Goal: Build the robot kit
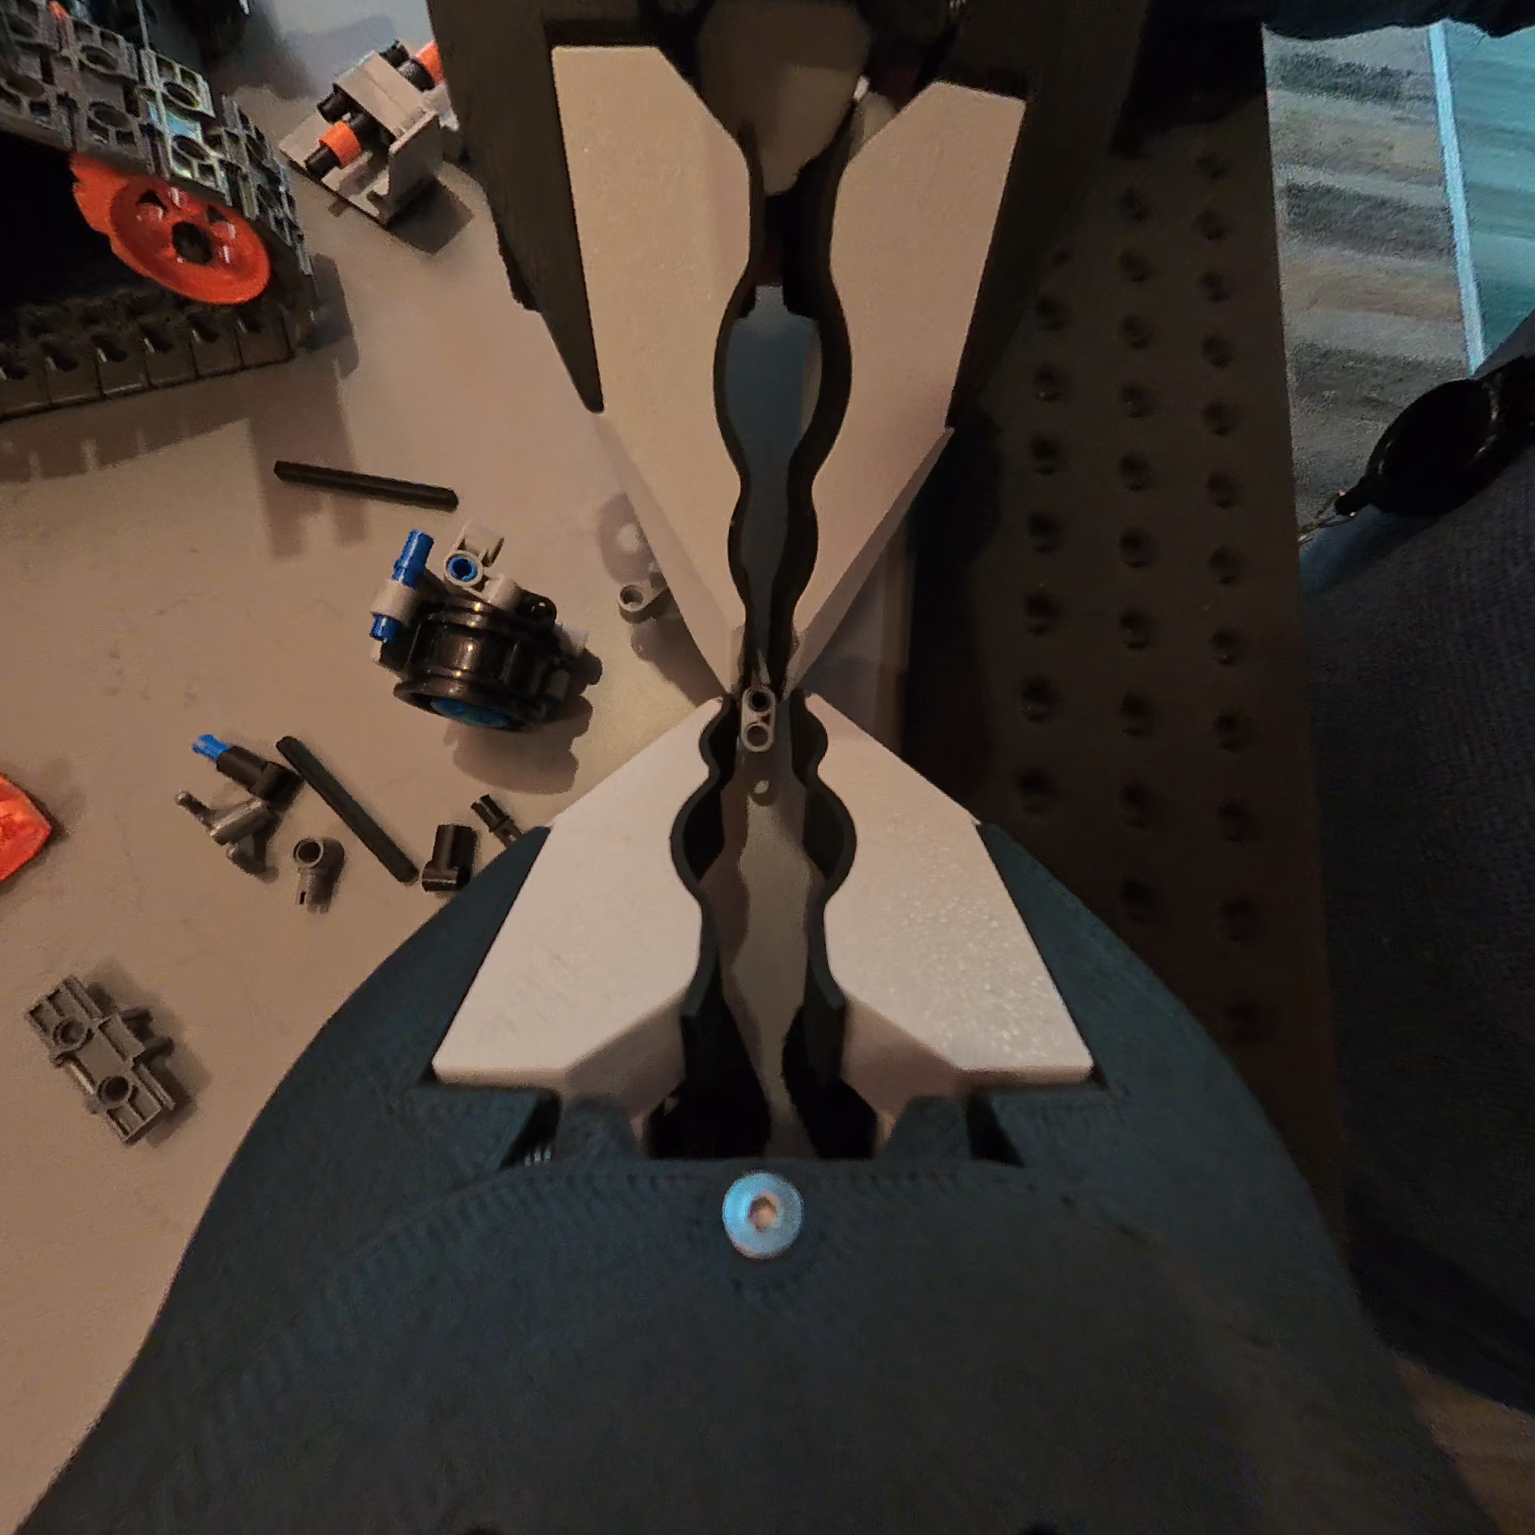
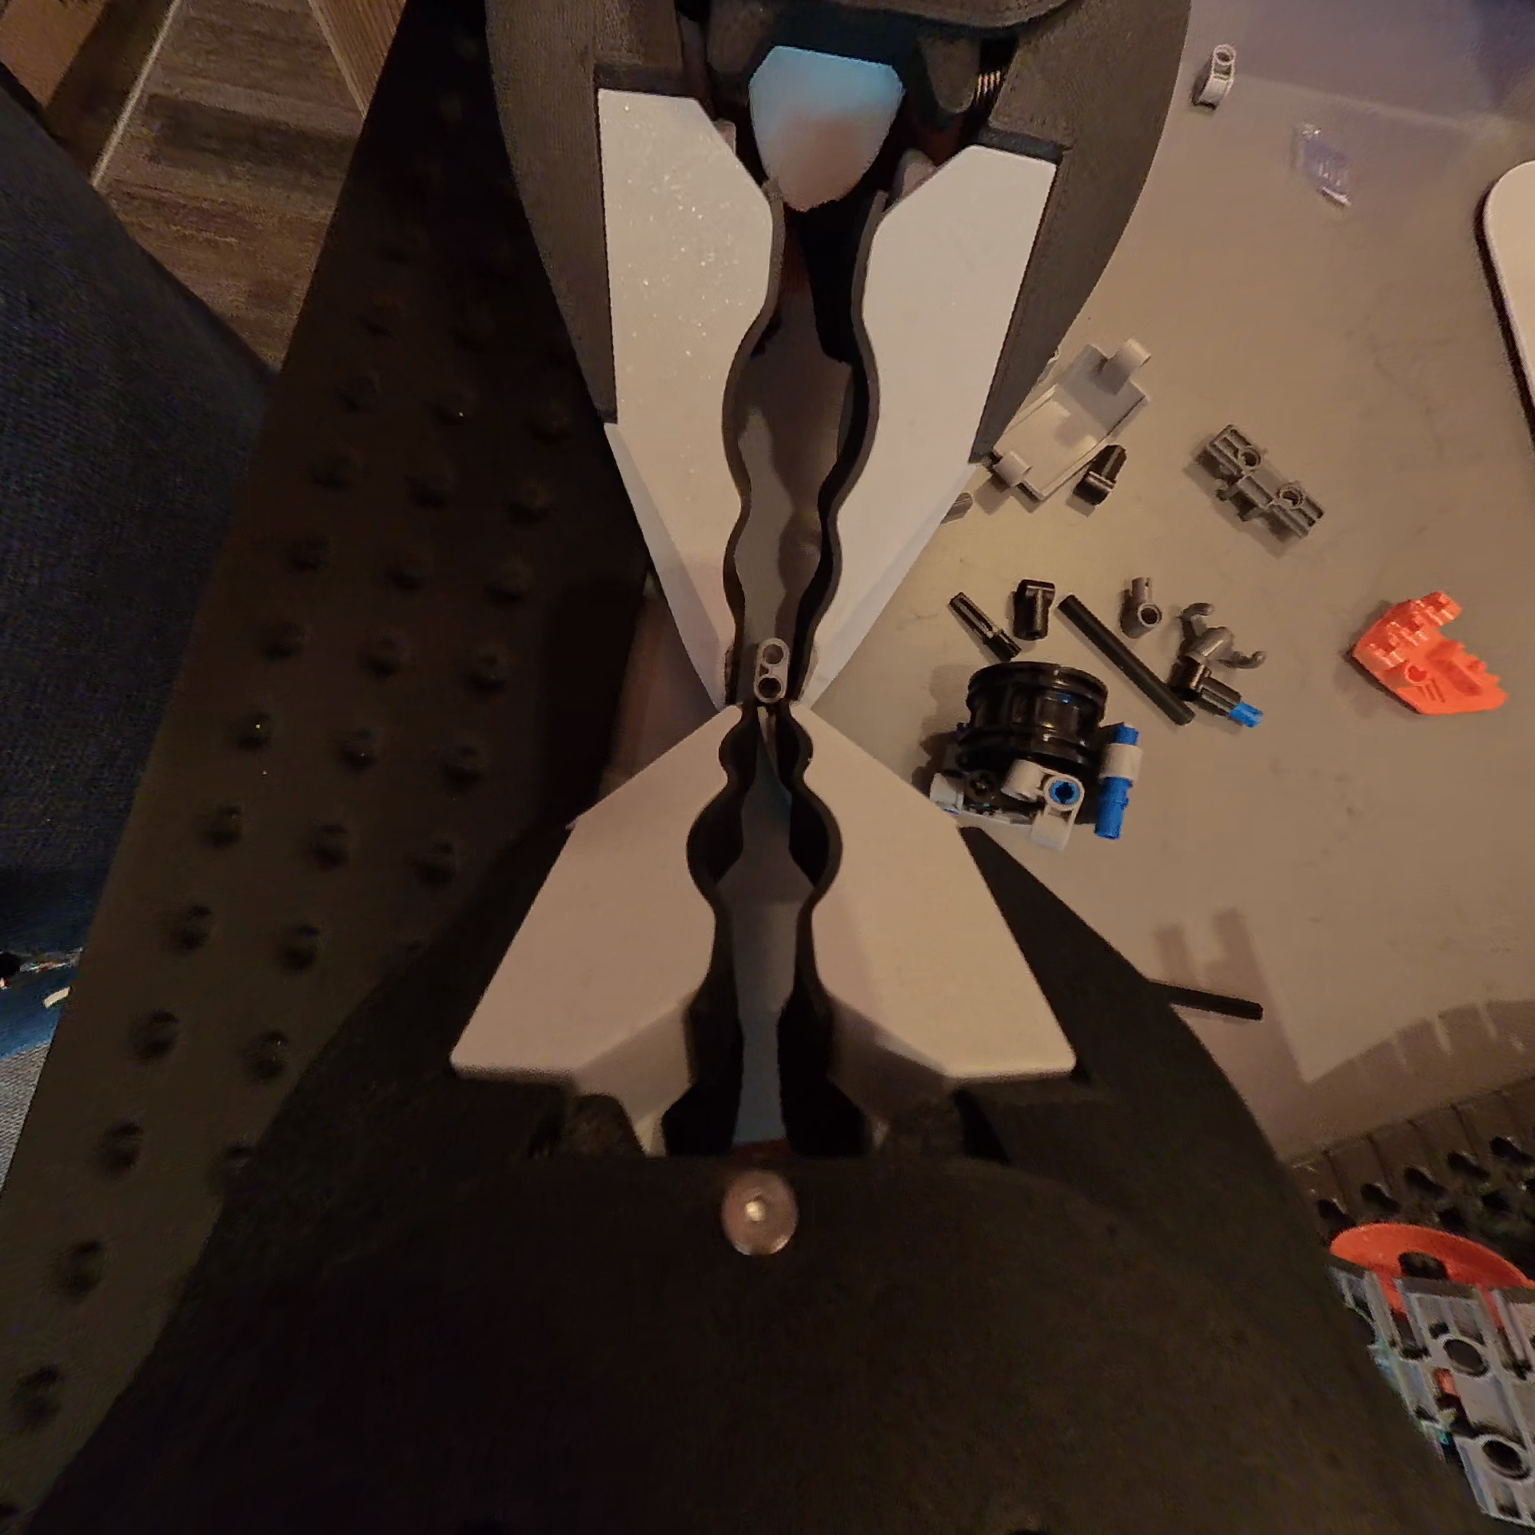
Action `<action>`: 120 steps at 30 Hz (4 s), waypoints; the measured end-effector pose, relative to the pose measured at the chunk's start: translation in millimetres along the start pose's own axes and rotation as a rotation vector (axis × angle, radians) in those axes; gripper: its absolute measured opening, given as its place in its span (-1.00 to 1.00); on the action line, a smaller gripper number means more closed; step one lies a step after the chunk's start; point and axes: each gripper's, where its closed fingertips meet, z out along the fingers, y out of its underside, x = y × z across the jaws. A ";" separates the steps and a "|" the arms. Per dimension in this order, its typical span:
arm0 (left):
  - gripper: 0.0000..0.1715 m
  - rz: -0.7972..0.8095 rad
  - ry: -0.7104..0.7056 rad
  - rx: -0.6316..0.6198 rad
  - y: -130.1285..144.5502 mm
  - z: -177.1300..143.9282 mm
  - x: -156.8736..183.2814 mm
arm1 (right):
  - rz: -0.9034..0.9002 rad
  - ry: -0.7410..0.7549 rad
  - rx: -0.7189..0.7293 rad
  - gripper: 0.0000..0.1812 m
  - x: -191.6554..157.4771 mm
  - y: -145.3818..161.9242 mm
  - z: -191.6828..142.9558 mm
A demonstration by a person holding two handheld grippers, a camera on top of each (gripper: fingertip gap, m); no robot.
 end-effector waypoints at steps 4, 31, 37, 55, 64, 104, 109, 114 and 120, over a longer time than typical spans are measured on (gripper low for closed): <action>-0.91 0.025 -0.008 -0.004 -0.2 0.7 0.4 | -0.012 0.004 -0.010 -0.98 -0.7 0.9 -0.7; -0.95 0.009 -0.056 0.080 0.2 -3.7 -0.2 | -0.032 0.016 -0.031 -1.00 -3.2 0.2 2.1; -0.96 0.246 -0.277 0.027 0.6 -4.7 -3.4 | 0.042 0.001 -0.017 -1.00 -1.8 0.3 2.5; -0.94 -0.159 -0.007 0.345 -26.9 -35.7 -14.5 | 0.058 0.005 0.102 -0.88 7.3 -10.6 -14.1; -0.94 -0.168 -0.081 0.234 -12.3 -36.0 -30.0 | 0.137 0.168 0.180 -0.82 45.8 -4.9 -57.1; -0.61 0.294 -0.450 0.017 -19.9 -16.8 -69.5 | 0.235 0.185 0.188 -0.83 63.6 -0.3 -42.8; -0.61 0.476 -0.615 0.010 -33.9 -26.2 -71.4 | 0.266 0.170 0.270 -0.88 65.0 -8.4 -51.4; -0.61 0.494 -0.643 0.049 -40.7 -31.2 -71.3 | 0.288 0.160 0.312 -0.76 65.9 -11.3 -59.4; -0.61 0.447 -0.607 0.098 -46.2 -31.7 -68.7 | 0.311 0.138 0.341 -0.71 63.7 -16.6 -57.1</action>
